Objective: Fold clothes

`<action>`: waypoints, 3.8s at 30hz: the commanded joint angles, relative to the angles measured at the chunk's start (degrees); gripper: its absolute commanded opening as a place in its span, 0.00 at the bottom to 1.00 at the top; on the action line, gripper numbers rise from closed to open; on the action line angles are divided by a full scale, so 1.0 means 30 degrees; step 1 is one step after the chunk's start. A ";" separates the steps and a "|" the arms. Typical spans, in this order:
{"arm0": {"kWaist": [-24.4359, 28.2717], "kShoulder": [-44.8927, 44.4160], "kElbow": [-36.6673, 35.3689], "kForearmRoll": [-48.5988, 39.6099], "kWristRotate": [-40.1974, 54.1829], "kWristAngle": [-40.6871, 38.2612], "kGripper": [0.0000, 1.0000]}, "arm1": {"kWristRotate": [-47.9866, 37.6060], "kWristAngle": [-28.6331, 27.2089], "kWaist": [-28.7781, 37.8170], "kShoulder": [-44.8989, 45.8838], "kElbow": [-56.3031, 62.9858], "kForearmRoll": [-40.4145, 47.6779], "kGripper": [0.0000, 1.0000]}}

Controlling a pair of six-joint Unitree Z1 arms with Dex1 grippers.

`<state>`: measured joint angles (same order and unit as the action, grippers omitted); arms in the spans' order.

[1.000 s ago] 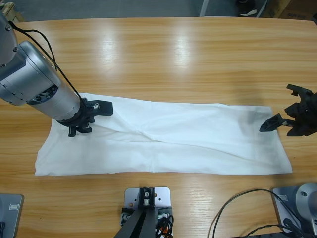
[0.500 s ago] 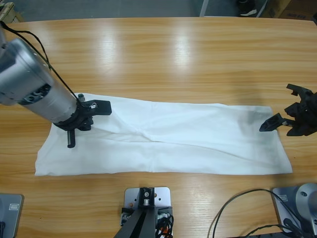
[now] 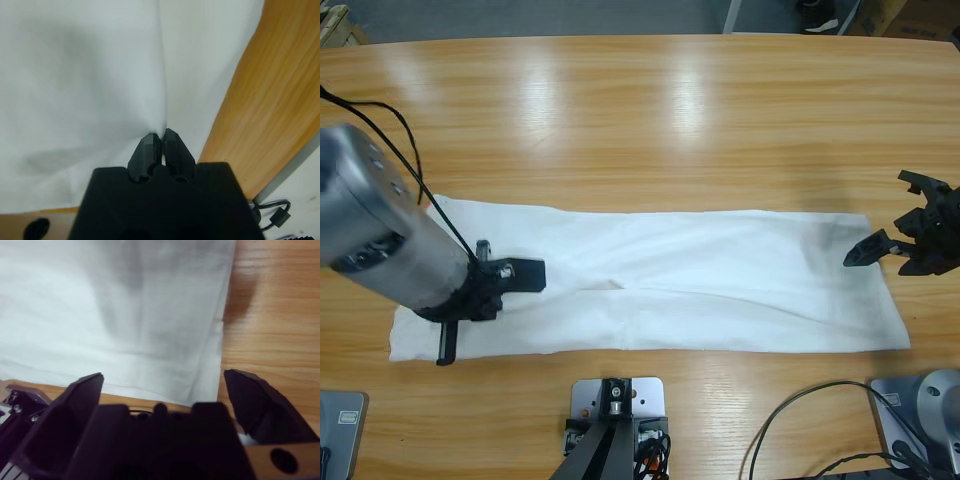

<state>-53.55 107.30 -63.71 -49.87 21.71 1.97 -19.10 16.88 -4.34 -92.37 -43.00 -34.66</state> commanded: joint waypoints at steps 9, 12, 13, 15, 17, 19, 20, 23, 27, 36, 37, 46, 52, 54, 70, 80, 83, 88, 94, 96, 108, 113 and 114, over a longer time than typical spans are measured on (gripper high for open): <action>0.3173 -0.2141 -0.0103 -0.0668 -0.3076 0.3545 0.97 | -0.0829 -0.0142 0.0246 0.2133 0.0839 -0.0155 1.00; 0.2658 -0.2797 -0.0408 -0.1588 -0.3369 0.3534 0.98 | -0.2715 -0.1010 0.0990 0.4055 0.1120 -0.0343 1.00; 0.2570 -0.2832 -0.0384 -0.1658 -0.3486 0.3534 0.99 | -0.3149 -0.1701 0.1640 0.4313 0.1191 -0.0266 1.00; 0.2412 -0.2850 -0.0384 -0.1717 -0.3732 0.3534 1.00 | -0.3389 -0.2357 0.1886 0.4442 0.1689 0.0431 0.97; 0.2330 -0.2914 -0.0384 -0.1729 -0.3831 0.3528 1.00 | -0.3348 -0.1631 0.1886 0.4113 0.2368 0.1872 0.68; 0.2295 -0.2885 -0.0367 -0.1811 -0.3837 0.3504 1.00 | -0.3401 -0.0945 0.1886 0.3598 0.2761 0.2452 0.62; 0.2289 -0.2926 -0.0402 -0.1852 -0.3849 0.3504 1.00 | -0.3553 -0.0887 0.1886 0.3569 0.2808 0.2441 0.62; 0.2160 -0.2809 -0.0513 -0.1863 -0.3902 0.3504 1.00 | -0.3694 -0.0512 0.1886 0.3211 0.2884 0.3372 0.62; 0.1855 -0.2604 -0.0413 -0.1881 -0.4048 0.3504 1.00 | -0.3360 -0.0131 0.1886 0.1682 0.2902 0.5066 0.62; 0.1826 -0.2363 -0.0525 -0.1893 -0.4072 0.3446 1.00 | -0.3178 -0.0348 0.1447 -0.0445 0.3306 0.6718 0.62; 0.1826 -0.2340 -0.0507 -0.1893 -0.4054 0.3446 1.00 | -0.3085 -0.0465 0.1301 -0.0510 0.3318 0.6765 0.62; 0.1826 -0.2194 -0.0443 -0.1869 -0.4042 0.3446 1.00 | -0.2569 -0.0910 0.0890 -0.0498 0.3259 0.6630 0.62; 0.1826 -0.2106 -0.0443 -0.1863 -0.4042 0.3446 1.00 | -0.2346 -0.0488 0.0890 -0.0762 0.3277 0.6648 0.47; 0.1826 -0.2076 -0.0431 -0.1863 -0.4072 0.3446 1.00 | -0.2165 -0.0348 0.0890 -0.0914 0.3288 0.6718 0.10; 0.1398 -0.1783 -0.0384 -0.1834 -0.4306 0.3446 1.00 | -0.0940 -0.1613 0.0890 0.0317 0.2181 0.5224 0.00; 0.1123 -0.1754 -0.0255 -0.1834 -0.4470 0.3416 1.00 | 0.0478 -0.2228 0.0890 -0.0053 -0.2020 0.2189 0.00; 0.1046 -0.1737 -0.0238 -0.1834 -0.4511 0.3416 1.00 | 0.0478 -0.2656 0.0890 -0.0375 -0.1311 0.2060 0.00; 0.0976 -0.1742 -0.0296 -0.1840 -0.4511 0.3416 1.00 | 0.0853 -0.3172 0.0890 -0.1312 -0.1141 0.2640 0.00; 0.0449 -0.1690 -0.0296 -0.1834 -0.4974 0.3358 1.00 | 0.1269 -0.3447 0.0890 -0.1769 -0.1458 0.3905 1.00; 0.0449 -0.1590 -0.0331 -0.1834 -0.5179 0.3328 1.00 | 0.0953 -0.5076 0.0890 -0.0996 -0.1792 0.1872 1.00; 0.3982 -0.0524 -0.3074 -0.1412 -0.9650 0.2631 0.93 | -0.3512 -0.3529 0.1148 0.3486 -0.0327 0.0103 1.00; 0.7076 0.0285 -0.4122 -0.1471 -1.1074 0.2262 0.89 | -0.3946 -0.3019 0.1148 0.3662 0.0798 0.0859 1.00; 0.7673 0.0109 -0.3894 -0.1482 -1.1794 0.2450 0.89 | -0.3946 -0.3019 0.1148 0.3768 0.0845 0.0859 1.00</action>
<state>-40.19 103.14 -73.66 -54.57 -6.97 9.33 -29.33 5.97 -1.01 -83.08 -44.56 -33.37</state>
